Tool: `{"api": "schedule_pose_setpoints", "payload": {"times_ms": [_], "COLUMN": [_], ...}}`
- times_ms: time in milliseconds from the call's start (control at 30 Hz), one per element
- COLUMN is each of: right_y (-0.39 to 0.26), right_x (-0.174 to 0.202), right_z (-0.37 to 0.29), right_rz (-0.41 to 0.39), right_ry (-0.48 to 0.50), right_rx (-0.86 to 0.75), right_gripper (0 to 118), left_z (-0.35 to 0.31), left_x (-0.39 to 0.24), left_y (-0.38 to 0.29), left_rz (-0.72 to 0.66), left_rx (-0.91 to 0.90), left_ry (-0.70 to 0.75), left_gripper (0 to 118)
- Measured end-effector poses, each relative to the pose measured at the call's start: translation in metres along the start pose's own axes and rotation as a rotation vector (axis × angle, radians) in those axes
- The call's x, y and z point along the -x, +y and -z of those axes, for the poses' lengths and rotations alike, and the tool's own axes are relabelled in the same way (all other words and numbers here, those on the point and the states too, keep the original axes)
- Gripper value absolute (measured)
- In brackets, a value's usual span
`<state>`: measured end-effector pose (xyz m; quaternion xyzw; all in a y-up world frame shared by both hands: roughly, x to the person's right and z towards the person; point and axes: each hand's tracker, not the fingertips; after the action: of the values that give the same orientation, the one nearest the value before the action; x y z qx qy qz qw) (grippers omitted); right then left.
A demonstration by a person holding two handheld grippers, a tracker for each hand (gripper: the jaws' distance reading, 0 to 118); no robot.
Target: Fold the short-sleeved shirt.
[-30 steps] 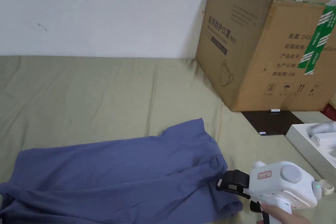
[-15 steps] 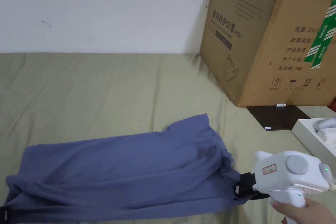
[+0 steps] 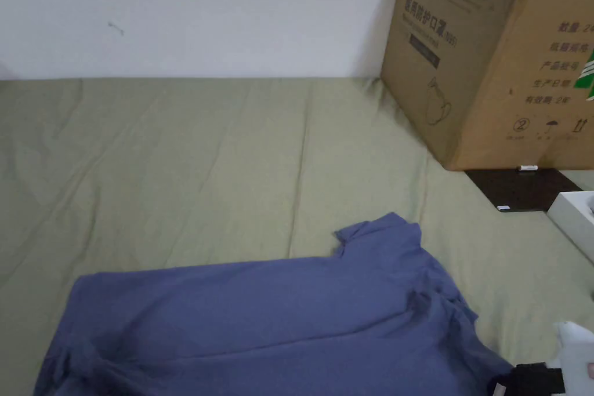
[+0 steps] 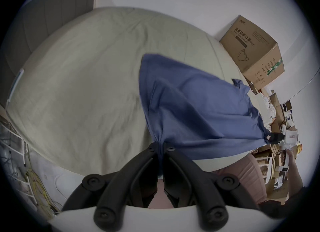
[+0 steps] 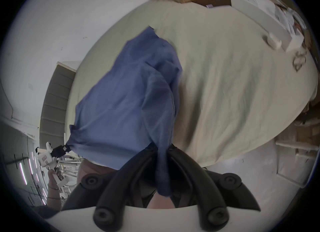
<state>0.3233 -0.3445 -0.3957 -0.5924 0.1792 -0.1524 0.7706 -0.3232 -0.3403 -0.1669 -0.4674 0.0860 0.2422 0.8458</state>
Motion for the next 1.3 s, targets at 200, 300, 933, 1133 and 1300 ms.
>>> {"api": "schedule_pose_setpoints", "payload": {"times_ms": [200,300,933,1133,1300], "right_y": [-0.006,0.001,-0.088,-0.064,-0.035], "right_x": [0.005,0.014,0.206,0.22,0.213], "right_z": [0.002,-0.019,-0.11,-0.109,-0.101], "right_rz": [0.007,-0.003,-0.537,-0.576,-0.521], "right_ry": [0.002,-0.071,0.086,-0.003,0.042], "right_rx": [-0.092,-0.166,-1.098,-1.067,-0.971], "right_gripper": [18,111,0,0,0], "left_z": [0.001,-0.028,-0.148,-0.141,-0.08], "left_x": [0.008,0.002,-0.163,-0.155,-0.104], "left_y": [-0.011,-0.002,-0.013,0.021,0.135], "left_rz": [-0.015,0.01,0.271,0.315,0.3], "left_rx": [-0.009,-0.139,-0.982,-0.874,-0.257], "left_ry": [0.031,0.047,-0.117,0.029,0.004], "left_gripper": [97,116,0,0,0]}}
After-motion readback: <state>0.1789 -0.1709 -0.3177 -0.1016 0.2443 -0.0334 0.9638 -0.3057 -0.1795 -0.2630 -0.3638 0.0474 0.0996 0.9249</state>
